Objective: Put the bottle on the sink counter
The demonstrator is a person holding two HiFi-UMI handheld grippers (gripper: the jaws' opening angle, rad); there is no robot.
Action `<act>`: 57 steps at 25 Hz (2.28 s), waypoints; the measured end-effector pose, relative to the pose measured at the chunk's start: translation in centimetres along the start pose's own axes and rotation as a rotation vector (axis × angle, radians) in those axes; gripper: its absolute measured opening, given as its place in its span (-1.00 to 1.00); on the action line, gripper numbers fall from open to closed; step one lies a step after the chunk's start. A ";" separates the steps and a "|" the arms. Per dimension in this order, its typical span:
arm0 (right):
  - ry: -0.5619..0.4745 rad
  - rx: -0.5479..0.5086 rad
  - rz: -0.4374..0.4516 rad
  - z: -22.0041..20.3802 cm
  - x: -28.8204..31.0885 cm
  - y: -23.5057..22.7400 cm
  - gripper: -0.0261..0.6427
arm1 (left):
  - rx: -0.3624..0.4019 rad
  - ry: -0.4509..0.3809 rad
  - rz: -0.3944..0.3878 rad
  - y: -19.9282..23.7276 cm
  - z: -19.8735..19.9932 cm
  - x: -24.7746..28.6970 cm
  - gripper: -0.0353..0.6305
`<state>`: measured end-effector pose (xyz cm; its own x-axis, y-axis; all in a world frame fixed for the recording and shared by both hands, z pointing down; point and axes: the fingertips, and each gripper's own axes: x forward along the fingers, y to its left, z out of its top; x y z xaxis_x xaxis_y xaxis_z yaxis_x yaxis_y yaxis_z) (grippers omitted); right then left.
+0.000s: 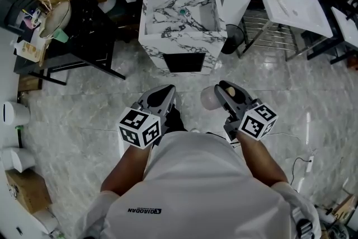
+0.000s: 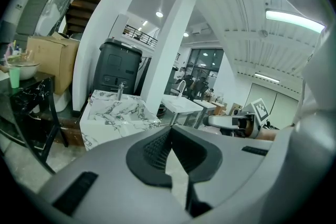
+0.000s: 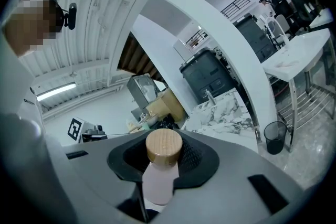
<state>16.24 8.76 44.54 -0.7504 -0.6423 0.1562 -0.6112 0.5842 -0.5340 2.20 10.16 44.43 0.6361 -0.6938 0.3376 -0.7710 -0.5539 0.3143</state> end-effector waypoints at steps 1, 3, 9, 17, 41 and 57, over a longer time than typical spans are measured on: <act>0.002 0.001 0.000 0.2 0.5 -0.3 -0.54 | -0.001 0.001 -0.001 0.4 0.1 0.3 -0.85; 0.009 0.003 -0.001 0.5 1.6 -0.8 -0.54 | -0.001 0.006 -0.001 1.2 0.4 0.8 -0.85; 0.028 0.008 -0.007 2.0 5.7 -2.0 -0.54 | -0.020 0.011 0.008 5.4 2.4 2.4 -0.85; 0.034 0.013 -0.035 4.4 11.6 -3.9 -0.54 | -0.029 0.027 -0.017 10.9 5.2 5.3 -0.85; -0.016 -0.006 -0.141 10.3 28.8 -5.9 -0.54 | 0.092 0.073 -0.159 26.8 12.9 11.2 -0.85; 0.014 -0.015 -0.165 11.0 30.7 -6.9 -0.54 | 0.060 0.090 -0.177 28.7 12.5 13.2 -0.85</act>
<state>0.22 -20.44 43.88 -0.6426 -0.7234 0.2525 -0.7303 0.4787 -0.4873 -11.91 -20.67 46.80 0.7599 -0.5408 0.3606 -0.6457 -0.6916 0.3236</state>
